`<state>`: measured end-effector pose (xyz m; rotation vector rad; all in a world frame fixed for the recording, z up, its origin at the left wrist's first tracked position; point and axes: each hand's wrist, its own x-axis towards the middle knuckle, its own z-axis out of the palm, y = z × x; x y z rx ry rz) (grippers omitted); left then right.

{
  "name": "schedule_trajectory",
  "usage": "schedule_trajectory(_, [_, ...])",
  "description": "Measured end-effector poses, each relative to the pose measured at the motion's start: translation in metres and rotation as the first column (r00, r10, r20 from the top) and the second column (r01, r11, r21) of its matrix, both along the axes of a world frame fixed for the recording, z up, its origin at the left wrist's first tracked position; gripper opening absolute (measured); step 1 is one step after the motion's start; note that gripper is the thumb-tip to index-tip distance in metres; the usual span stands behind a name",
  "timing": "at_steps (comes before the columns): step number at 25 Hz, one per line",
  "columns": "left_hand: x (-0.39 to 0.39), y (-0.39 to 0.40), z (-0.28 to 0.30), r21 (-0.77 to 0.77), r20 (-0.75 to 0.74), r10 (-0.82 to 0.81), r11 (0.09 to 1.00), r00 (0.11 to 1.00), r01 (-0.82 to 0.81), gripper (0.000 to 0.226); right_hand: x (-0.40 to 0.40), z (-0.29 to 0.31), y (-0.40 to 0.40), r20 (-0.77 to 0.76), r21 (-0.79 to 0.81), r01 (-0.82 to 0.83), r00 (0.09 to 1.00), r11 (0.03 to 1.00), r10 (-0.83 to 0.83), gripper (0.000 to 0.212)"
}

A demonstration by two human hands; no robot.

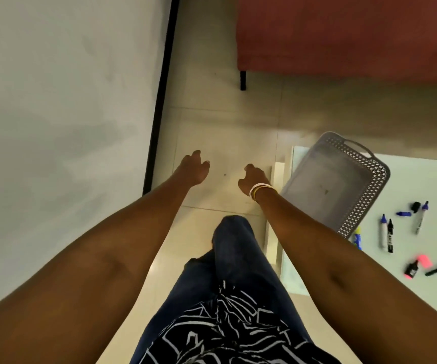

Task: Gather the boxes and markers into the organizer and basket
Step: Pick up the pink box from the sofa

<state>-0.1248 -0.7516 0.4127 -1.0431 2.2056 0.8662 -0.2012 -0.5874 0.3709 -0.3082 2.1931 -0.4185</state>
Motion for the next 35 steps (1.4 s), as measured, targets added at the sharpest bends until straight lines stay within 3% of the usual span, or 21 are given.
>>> schedule_trajectory(7, [-0.147, -0.046, -0.010, 0.005, 0.102, -0.196, 0.980, 0.975, 0.197, 0.060, -0.155, -0.009, -0.049, 0.053, 0.037, 0.103, 0.993, 0.994, -0.105, 0.046])
schedule_trajectory(11, [-0.266, -0.058, 0.005, -0.015, 0.090, -0.230, 0.973, 0.969, 0.232, 0.058, -0.258, 0.008, -0.058, 0.048, 0.034, 0.191, 0.980, 0.981, -0.193, 0.044])
schedule_trajectory(16, [-0.403, -0.051, 0.025, -0.124, 0.018, -0.410, 0.904, 0.912, 0.409, 0.053, -0.366, 0.023, -0.042, 0.011, -0.001, 0.319, 0.948, 0.948, -0.319, 0.041])
schedule_trajectory(24, [-0.627, 0.015, 0.024, -0.064, -0.031, -0.634, 0.773, 0.773, 0.632, 0.056, -0.538, 0.011, 0.004, -0.021, -0.038, 0.676, 0.736, 0.736, -0.676, 0.036])
schedule_trajectory(28, [-0.721, 0.043, 0.028, -0.040, 0.026, -0.731, 0.681, 0.682, 0.731, 0.058, -0.620, 0.015, 0.024, -0.005, -0.007, 0.766, 0.642, 0.642, -0.766, 0.033])
schedule_trajectory(35, [-0.840, 0.094, 0.013, -0.032, 0.126, -0.717, 0.688, 0.685, 0.725, 0.057, -0.741, 0.023, 0.087, 0.068, -0.035, 0.803, 0.596, 0.595, -0.800, 0.032])
